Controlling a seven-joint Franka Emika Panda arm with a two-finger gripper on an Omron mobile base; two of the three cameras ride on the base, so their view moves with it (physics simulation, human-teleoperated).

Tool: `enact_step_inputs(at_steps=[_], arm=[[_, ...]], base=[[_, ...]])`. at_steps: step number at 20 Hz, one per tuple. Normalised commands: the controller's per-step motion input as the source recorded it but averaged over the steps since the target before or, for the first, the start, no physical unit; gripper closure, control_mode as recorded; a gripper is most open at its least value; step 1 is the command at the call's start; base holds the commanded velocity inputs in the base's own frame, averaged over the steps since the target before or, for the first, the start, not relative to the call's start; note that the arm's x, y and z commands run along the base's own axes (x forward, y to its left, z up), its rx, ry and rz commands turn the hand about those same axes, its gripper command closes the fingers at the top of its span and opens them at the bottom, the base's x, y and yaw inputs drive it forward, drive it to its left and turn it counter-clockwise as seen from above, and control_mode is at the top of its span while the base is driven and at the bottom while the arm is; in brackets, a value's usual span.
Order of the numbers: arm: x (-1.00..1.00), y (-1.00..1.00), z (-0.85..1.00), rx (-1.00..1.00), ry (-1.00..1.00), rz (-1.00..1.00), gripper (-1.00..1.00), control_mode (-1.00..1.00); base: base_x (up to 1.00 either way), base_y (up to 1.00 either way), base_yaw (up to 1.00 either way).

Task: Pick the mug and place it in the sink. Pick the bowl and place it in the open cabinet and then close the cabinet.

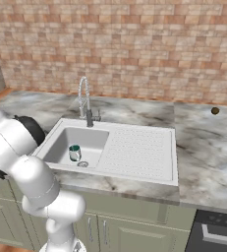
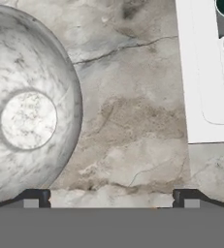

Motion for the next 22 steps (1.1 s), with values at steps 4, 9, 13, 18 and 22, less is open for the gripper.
enact_step_inputs(at_steps=[4,9,13,18,22], arm=[[0.14,0.04,-0.19,0.00,-0.03,0.00,-1.00,-1.00],[0.22,0.22,0.00,0.00,0.00,0.00,-1.00,-1.00],[0.18,0.26,0.00,0.00,0.00,0.00,-1.00,-1.00],[0.04,0.12,-0.04,0.00,0.00,0.00,-1.00,-1.00],[0.00,0.10,-0.11,0.00,-0.05,0.00,-1.00,-1.00]], base=[[0.00,0.00,0.00],[0.00,0.00,0.00],[0.00,0.00,0.00],[0.00,0.00,0.00],[0.00,0.00,0.00]])
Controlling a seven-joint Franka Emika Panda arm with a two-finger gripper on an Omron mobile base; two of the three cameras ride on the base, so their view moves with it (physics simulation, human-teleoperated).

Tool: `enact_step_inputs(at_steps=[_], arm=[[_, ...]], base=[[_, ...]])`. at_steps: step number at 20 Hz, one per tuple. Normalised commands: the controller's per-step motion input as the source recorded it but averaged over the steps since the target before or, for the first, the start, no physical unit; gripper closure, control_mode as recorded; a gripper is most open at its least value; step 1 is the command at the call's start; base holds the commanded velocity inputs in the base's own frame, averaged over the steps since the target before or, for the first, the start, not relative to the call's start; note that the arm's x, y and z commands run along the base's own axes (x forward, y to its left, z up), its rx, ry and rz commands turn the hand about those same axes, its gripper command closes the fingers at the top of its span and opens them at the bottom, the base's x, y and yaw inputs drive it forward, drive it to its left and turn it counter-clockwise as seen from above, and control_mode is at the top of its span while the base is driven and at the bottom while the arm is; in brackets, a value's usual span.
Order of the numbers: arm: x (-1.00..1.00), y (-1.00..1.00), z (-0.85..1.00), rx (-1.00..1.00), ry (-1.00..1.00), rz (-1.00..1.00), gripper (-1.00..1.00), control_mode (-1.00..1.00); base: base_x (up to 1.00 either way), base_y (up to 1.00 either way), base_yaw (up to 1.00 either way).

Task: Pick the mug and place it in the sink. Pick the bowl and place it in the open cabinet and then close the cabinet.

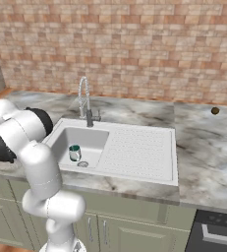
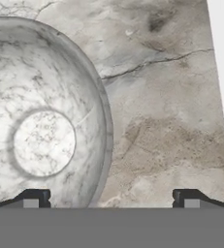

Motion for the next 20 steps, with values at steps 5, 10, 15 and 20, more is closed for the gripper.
enact_step_inputs(at_steps=[5,10,15,20], arm=[[0.00,0.08,-0.13,0.00,-0.05,0.00,-1.00,-1.00],[0.12,0.11,-0.15,0.00,-0.02,0.00,-1.00,-1.00],[0.22,0.07,-0.18,0.00,0.00,0.00,-1.00,-1.00],[0.21,0.13,-0.18,0.00,0.00,0.00,-1.00,-1.00]], base=[[0.00,0.00,0.00],[0.00,0.00,0.00],[0.00,0.00,0.00],[0.00,0.00,0.00]])
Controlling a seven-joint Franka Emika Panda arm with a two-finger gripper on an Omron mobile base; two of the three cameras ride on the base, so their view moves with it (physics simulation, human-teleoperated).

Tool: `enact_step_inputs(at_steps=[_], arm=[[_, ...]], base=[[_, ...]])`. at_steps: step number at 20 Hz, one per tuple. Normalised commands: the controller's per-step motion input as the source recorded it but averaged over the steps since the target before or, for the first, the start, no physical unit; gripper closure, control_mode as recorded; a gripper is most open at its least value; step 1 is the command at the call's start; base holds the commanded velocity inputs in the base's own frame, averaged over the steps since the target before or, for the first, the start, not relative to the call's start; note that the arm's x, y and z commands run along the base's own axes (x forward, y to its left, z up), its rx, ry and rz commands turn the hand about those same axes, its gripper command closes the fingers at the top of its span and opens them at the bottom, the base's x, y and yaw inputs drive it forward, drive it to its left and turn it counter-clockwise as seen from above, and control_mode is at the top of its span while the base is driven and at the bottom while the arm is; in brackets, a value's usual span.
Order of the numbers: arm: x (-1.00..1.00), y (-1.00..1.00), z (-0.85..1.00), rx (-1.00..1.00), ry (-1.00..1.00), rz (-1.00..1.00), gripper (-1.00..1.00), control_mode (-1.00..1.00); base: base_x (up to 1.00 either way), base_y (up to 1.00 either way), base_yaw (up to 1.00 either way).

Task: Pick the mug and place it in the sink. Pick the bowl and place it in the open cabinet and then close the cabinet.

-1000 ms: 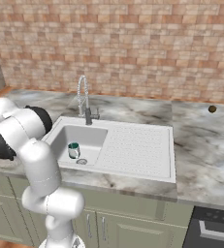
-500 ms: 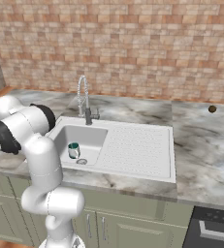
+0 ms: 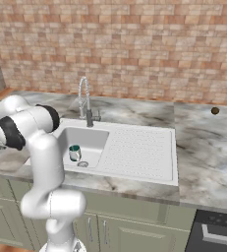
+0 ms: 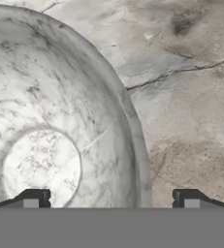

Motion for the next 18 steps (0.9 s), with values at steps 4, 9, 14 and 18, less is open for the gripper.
enact_step_inputs(at_steps=[4,9,14,18], arm=[[0.02,0.20,-0.15,0.00,0.00,0.00,1.00,-1.00],[-0.01,0.00,-0.06,0.00,0.00,0.00,1.00,-1.00],[-0.13,0.00,0.00,0.07,0.10,-0.03,1.00,-1.00],[-0.18,-0.40,0.09,0.10,0.31,-0.25,1.00,-1.00]], base=[[0.00,0.00,0.00],[0.00,0.00,0.00],[0.00,0.00,0.00],[0.00,0.00,0.00]])
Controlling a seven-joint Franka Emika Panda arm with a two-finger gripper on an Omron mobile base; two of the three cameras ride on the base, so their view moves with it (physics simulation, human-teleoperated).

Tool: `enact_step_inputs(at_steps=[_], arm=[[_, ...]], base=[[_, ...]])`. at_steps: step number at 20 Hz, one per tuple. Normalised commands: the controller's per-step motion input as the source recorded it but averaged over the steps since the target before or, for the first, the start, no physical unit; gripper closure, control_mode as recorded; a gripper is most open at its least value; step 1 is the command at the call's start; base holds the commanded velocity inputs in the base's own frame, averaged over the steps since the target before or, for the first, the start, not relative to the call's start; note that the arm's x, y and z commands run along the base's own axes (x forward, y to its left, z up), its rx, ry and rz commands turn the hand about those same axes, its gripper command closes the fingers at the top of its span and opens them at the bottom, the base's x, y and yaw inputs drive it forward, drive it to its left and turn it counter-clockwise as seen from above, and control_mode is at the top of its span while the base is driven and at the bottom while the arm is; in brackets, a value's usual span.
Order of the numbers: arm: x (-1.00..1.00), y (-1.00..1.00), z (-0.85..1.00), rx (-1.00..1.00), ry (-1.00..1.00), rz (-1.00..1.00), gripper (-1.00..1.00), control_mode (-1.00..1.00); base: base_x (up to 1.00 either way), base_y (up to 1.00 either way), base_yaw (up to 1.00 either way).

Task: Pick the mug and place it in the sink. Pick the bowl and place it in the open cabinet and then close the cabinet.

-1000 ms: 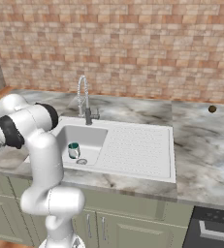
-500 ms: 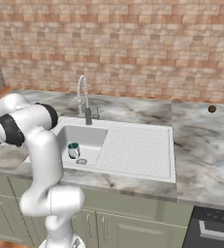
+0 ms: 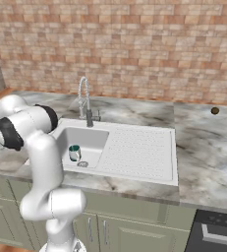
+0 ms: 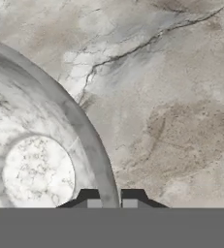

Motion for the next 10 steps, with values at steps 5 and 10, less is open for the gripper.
enact_step_inputs(at_steps=[5,10], arm=[[-0.01,-0.61,0.51,0.11,0.17,-0.37,1.00,-1.00],[0.00,-0.28,0.70,0.01,0.12,-0.39,1.00,-1.00]], base=[[0.00,0.00,0.00],[0.00,0.00,0.00]])
